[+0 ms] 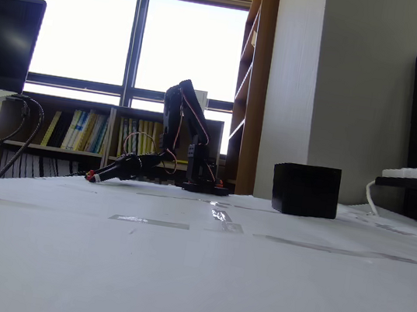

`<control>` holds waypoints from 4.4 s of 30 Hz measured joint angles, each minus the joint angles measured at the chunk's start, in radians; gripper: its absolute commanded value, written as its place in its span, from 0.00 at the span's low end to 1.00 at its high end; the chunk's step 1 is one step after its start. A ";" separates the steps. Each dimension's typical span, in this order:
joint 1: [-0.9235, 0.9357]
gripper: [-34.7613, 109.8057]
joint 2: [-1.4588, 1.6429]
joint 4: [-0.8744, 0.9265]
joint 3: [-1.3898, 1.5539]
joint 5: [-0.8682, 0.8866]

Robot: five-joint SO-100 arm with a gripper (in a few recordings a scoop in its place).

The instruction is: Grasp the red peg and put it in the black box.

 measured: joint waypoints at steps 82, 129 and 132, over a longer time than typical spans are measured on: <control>-0.012 0.36 0.008 -0.005 -0.029 -0.041; -0.270 0.24 -0.775 1.213 0.144 0.002; -0.334 0.24 -0.864 1.623 0.327 0.046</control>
